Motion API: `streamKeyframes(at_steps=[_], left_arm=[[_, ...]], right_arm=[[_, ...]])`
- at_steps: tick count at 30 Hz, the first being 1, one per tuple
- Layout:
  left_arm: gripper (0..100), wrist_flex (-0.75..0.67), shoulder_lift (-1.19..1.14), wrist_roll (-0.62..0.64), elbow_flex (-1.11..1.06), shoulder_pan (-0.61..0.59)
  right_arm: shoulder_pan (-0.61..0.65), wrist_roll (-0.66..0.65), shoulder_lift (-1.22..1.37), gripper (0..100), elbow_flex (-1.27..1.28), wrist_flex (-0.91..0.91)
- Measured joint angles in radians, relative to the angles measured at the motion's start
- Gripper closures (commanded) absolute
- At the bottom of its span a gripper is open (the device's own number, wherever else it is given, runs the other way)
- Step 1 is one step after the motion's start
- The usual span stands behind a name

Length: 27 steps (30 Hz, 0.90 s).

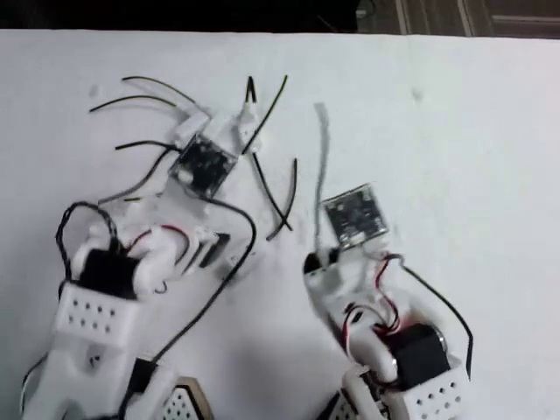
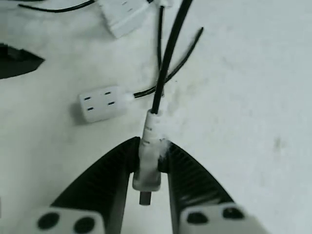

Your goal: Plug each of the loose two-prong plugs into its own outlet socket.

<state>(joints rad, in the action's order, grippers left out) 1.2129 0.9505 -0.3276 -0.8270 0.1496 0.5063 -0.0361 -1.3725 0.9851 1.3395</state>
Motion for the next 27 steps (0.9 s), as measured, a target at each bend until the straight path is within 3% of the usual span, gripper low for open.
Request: streamKeyframes(at_steps=[5,10,18,27], left_arm=[[69,-0.002,0.069,0.104,-0.020,-0.002],[69,-0.002,0.138,0.126,-0.028,-0.002],[69,0.005,0.341,0.126,-0.166,0.114],[69,0.123,0.609,0.127,-0.193,0.238]], right_arm=[[0.153,0.000,0.000,98.1,-0.023,0.031],[0.282,0.000,-0.002,98.1,-0.029,0.031],[0.381,0.000,0.000,98.1,-0.029,0.031],[0.402,-0.002,0.000,98.1,-0.029,0.031]])
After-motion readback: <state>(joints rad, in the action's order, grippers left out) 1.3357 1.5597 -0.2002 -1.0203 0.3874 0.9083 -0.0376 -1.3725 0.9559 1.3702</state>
